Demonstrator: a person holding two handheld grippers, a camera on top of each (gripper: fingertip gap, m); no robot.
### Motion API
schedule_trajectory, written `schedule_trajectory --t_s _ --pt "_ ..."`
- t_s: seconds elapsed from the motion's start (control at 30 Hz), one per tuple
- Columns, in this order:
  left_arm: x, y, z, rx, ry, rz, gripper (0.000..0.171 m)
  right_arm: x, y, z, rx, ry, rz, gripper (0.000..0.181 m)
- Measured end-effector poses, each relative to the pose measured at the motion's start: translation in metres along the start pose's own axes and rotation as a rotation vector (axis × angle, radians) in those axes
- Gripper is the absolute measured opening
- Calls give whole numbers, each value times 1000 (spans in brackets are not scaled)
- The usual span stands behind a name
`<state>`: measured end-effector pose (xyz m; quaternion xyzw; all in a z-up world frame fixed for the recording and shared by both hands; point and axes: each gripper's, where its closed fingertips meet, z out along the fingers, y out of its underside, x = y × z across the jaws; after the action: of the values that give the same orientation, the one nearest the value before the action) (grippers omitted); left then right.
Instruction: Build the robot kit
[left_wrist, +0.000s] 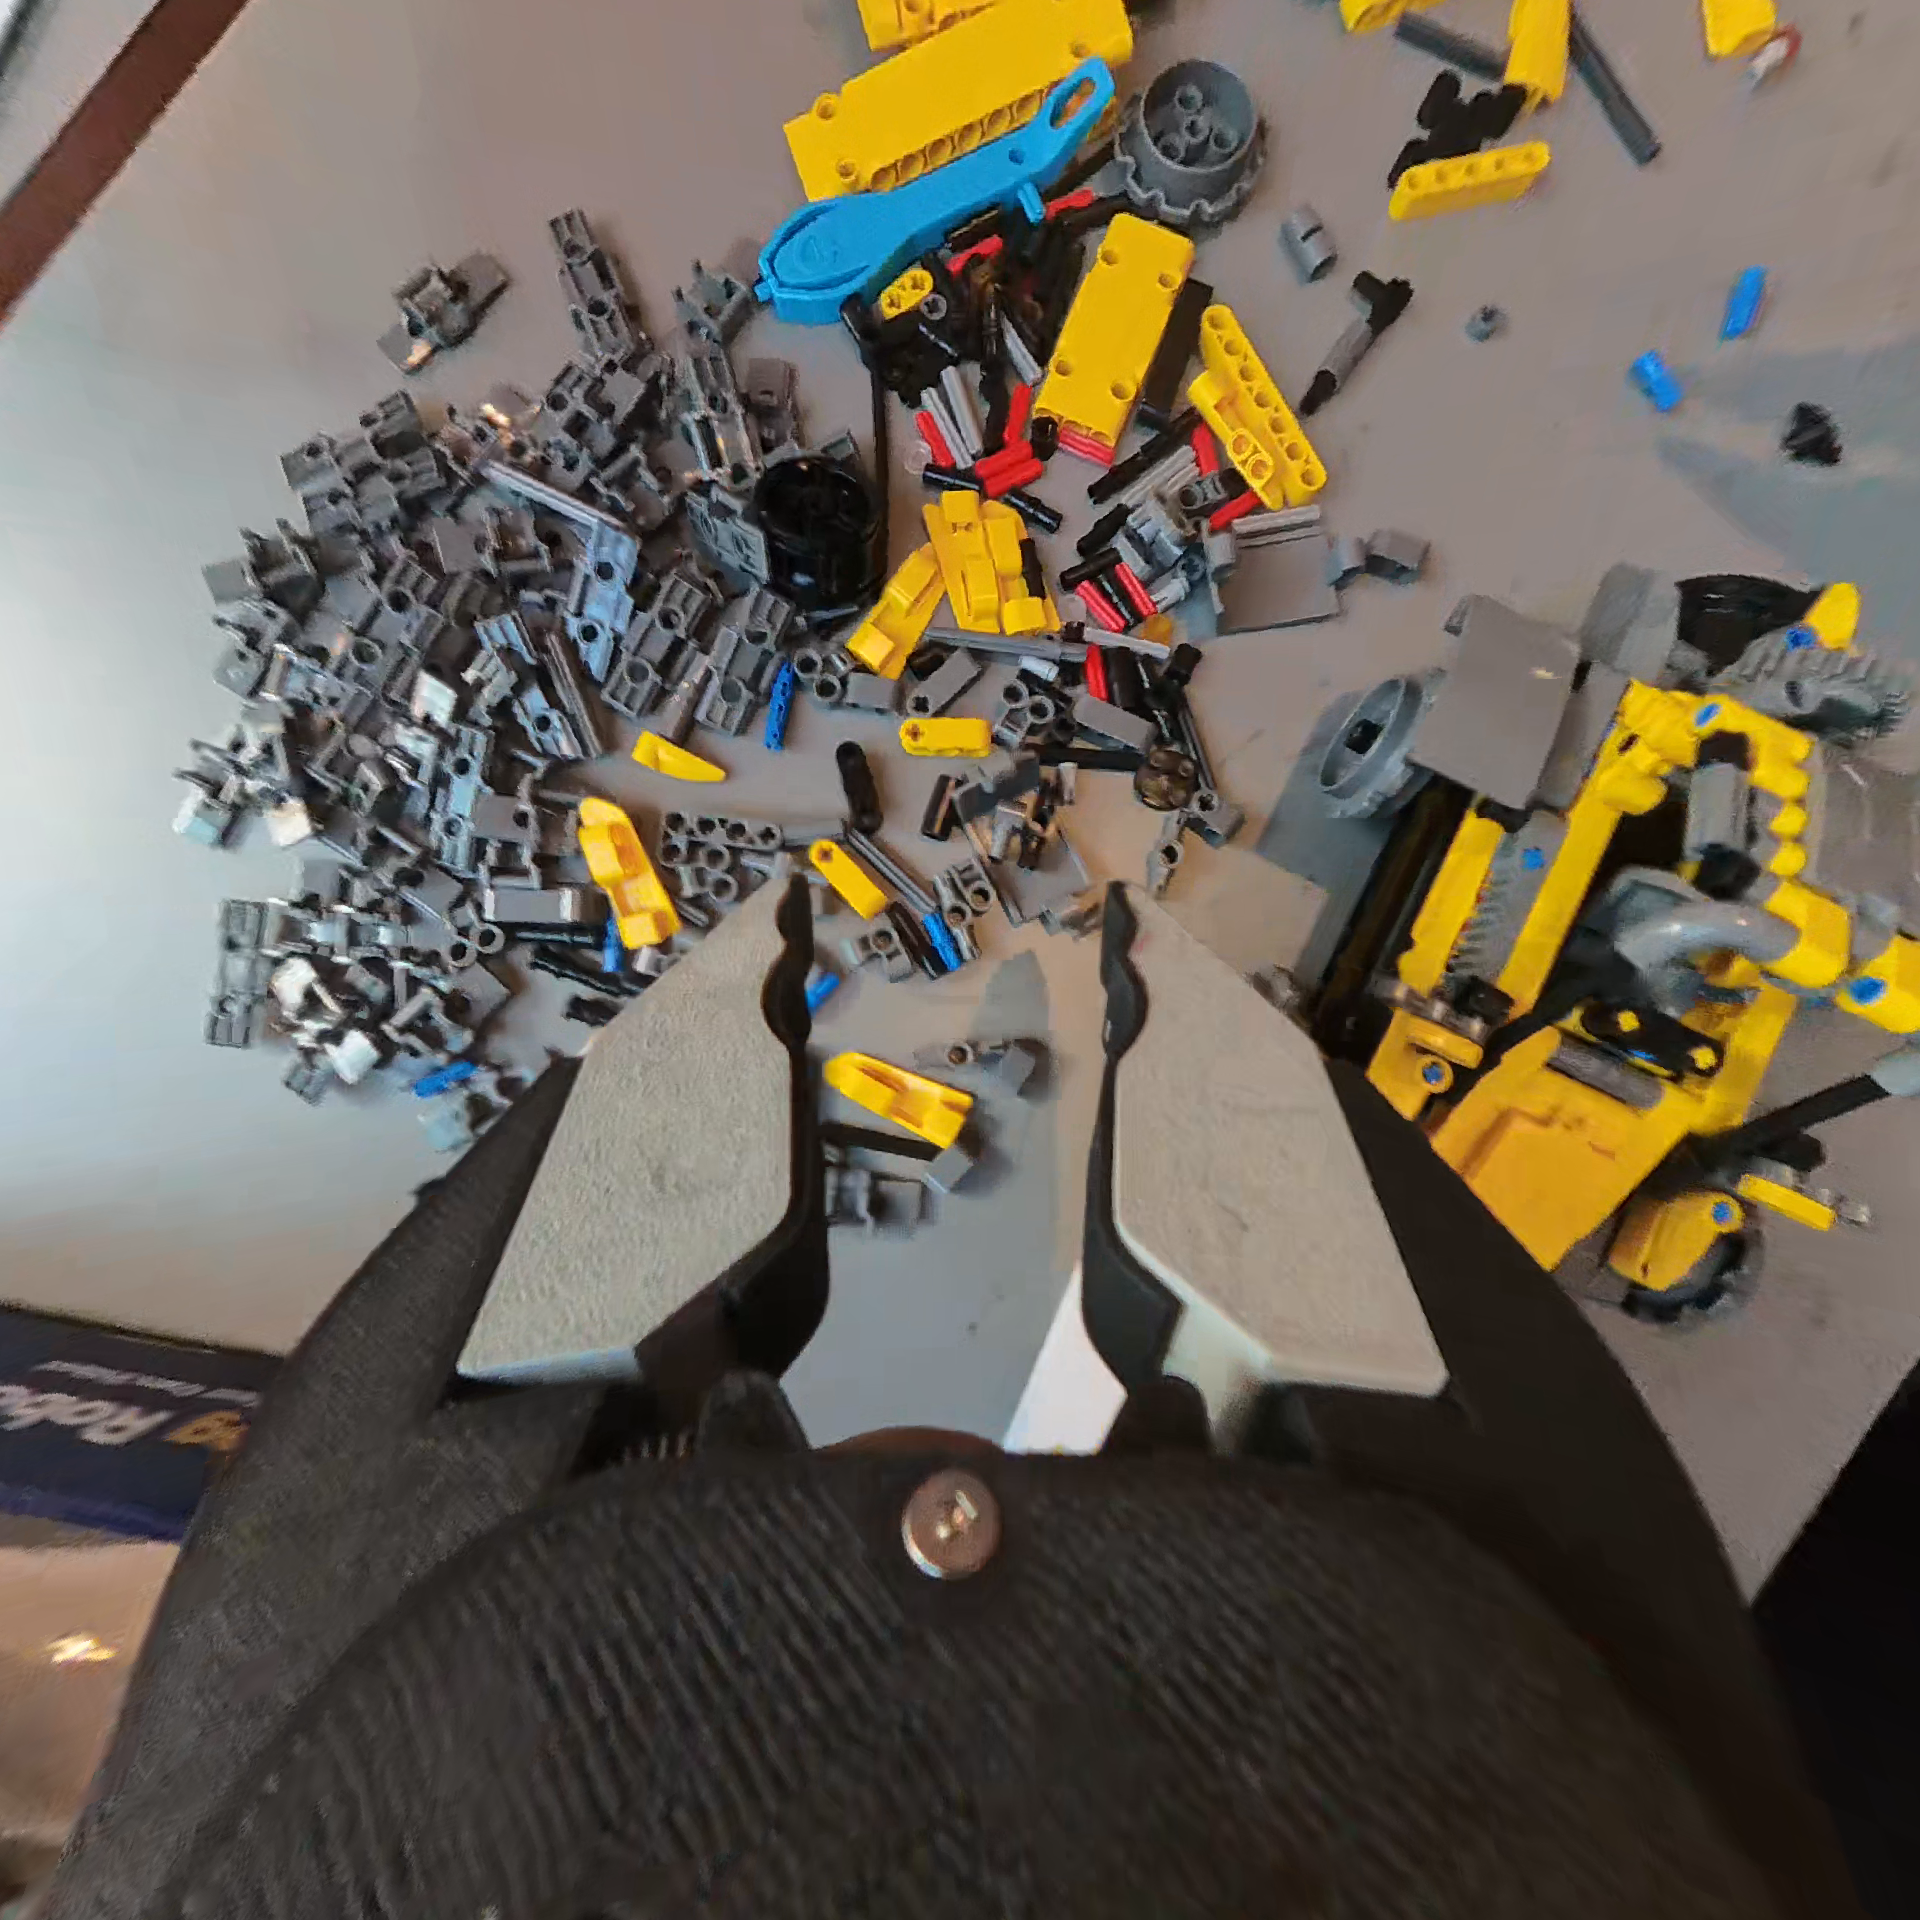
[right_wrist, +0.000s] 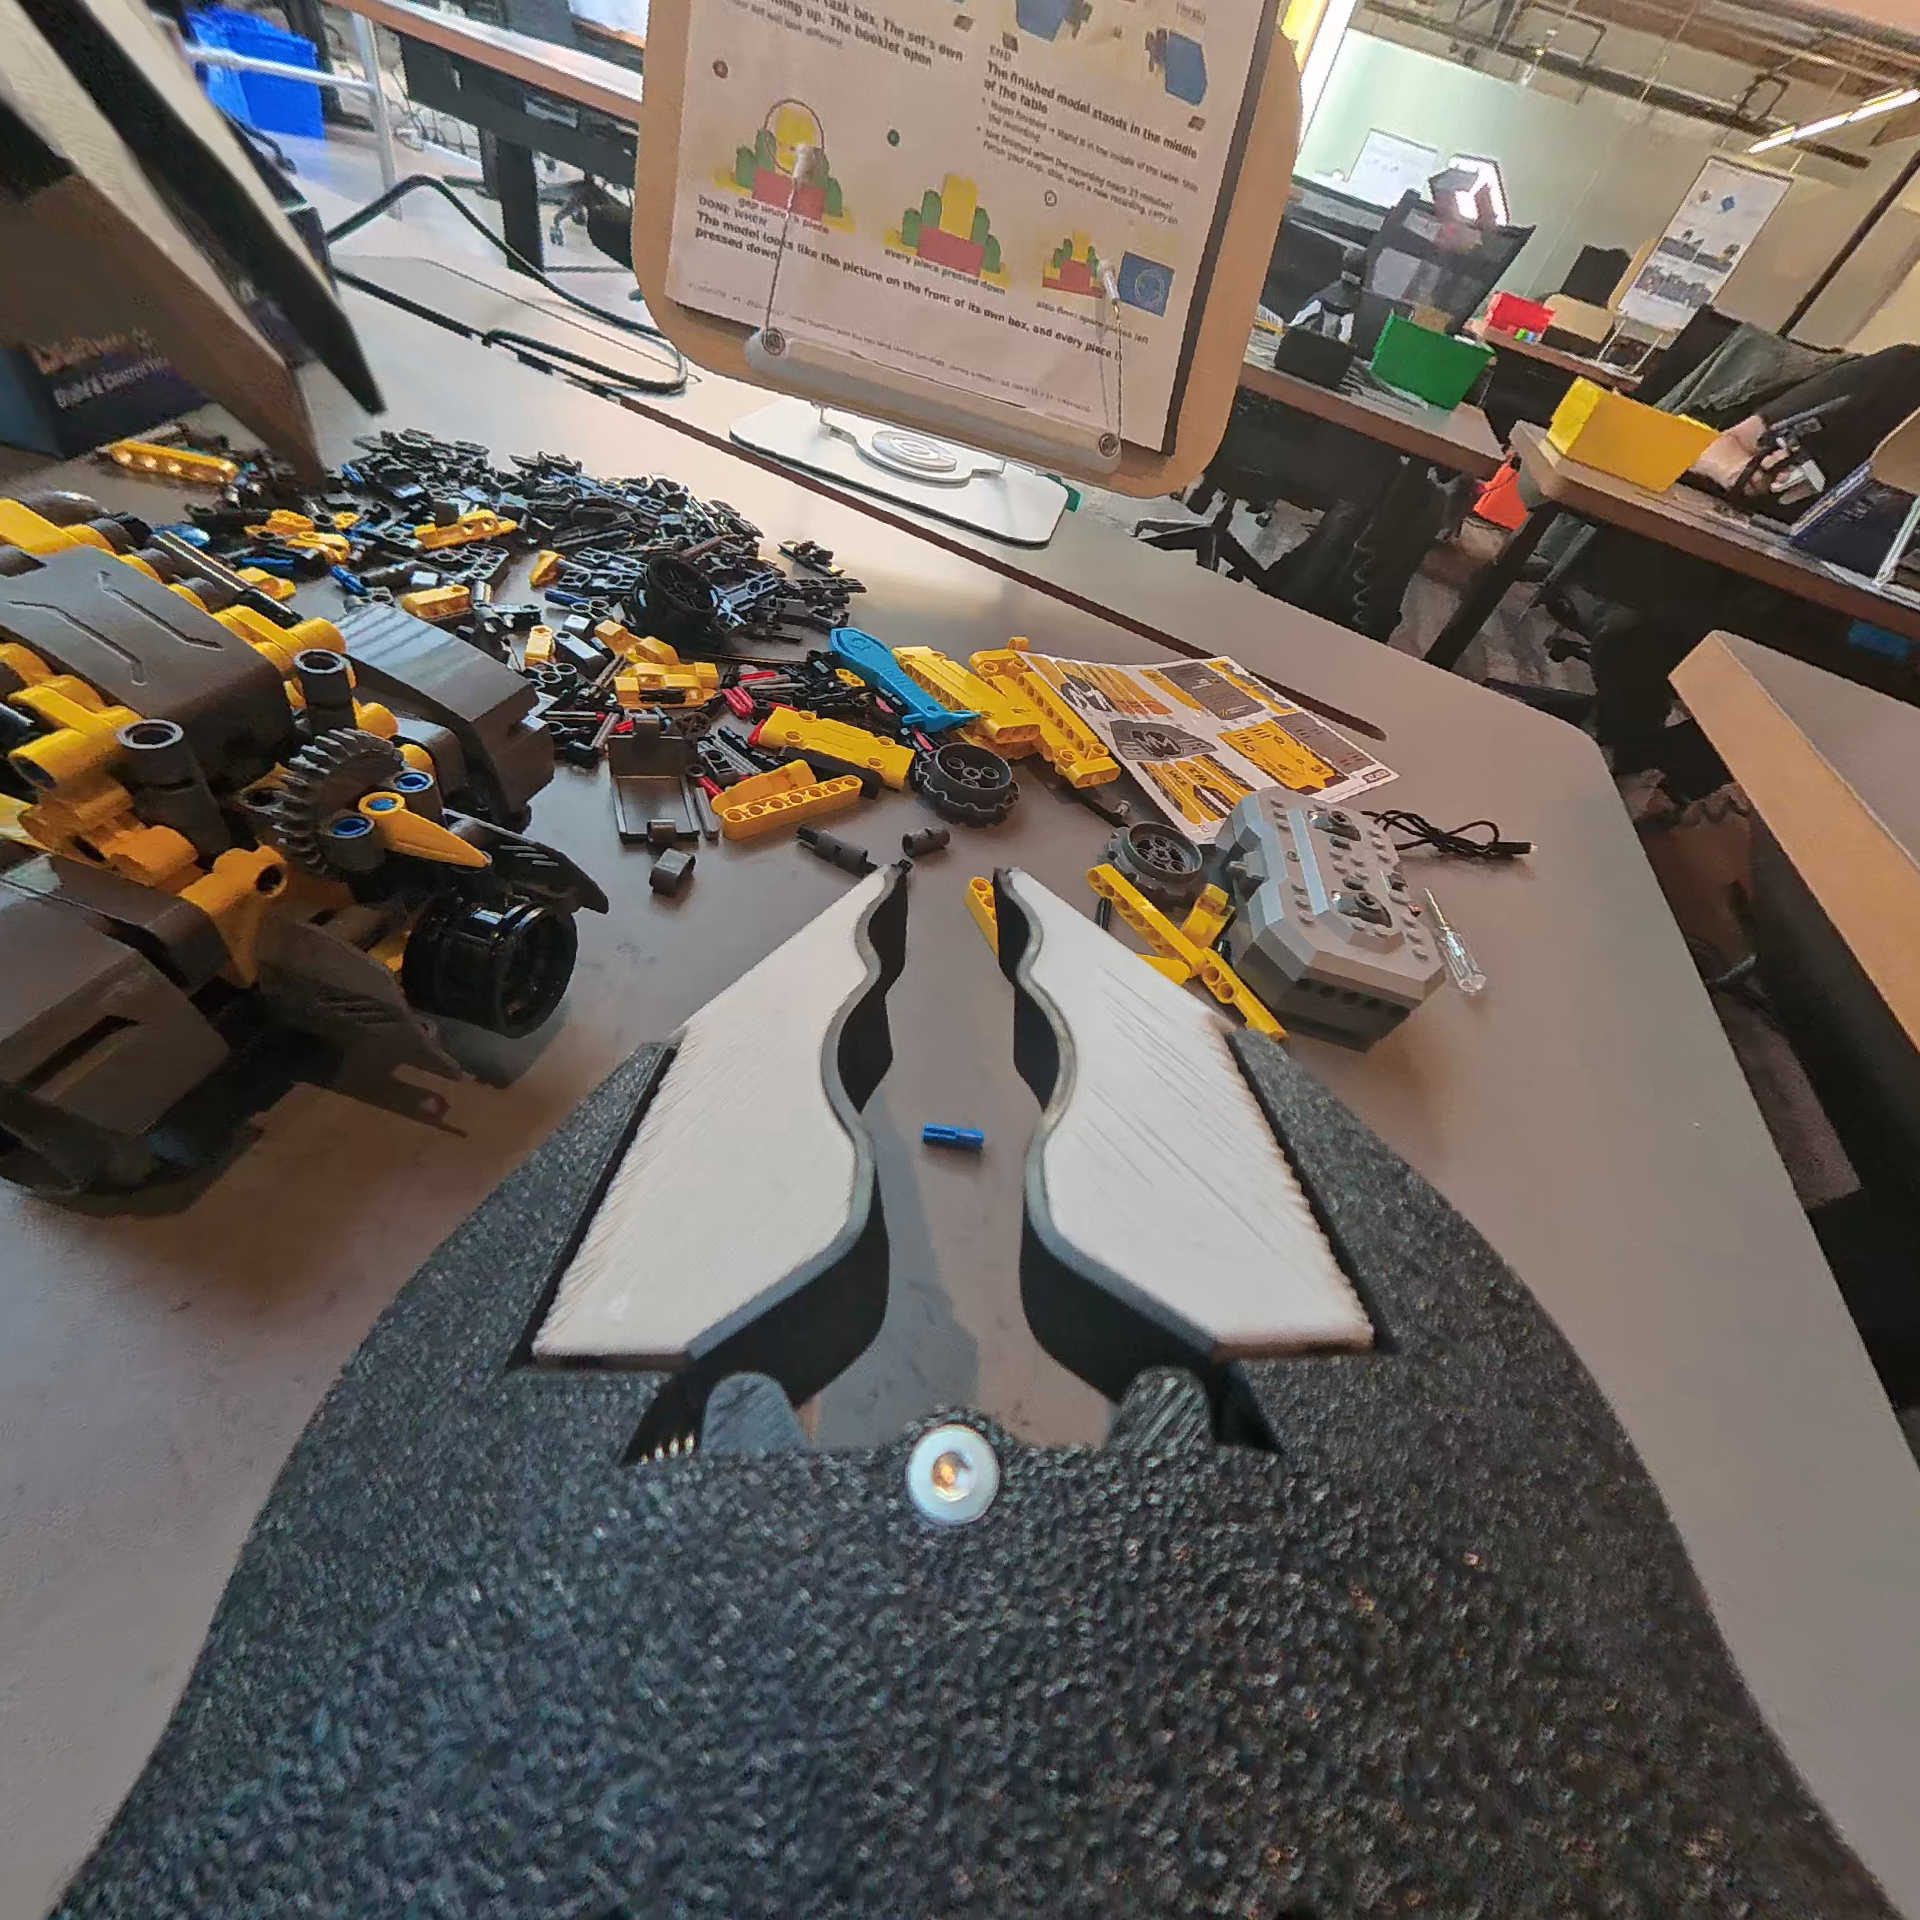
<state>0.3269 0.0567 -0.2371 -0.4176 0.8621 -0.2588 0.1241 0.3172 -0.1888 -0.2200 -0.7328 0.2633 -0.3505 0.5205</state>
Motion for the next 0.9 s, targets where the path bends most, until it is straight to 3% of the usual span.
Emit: schedule_trajectory --t_s 0.1,0.27,0.4,0.53,0.9 --pt "-9 -18 5 -43 -35 26 54 0 -1 -1 11 -4 8 14" --pt "5 -40 26 -38 -6 73 56 -1 -2 -1 14 -21 20 13" --pt "6 -33 47 -80 -1 95 52 -3 1 2 -10 -23 6 13" --pt "-12 -23 55 -179 -82 180 53 -3 2 3 -17 -11 -13 13" --pt "17 -6 40 -240 108 232 62 -4 11 9 -90 53 -113 12"
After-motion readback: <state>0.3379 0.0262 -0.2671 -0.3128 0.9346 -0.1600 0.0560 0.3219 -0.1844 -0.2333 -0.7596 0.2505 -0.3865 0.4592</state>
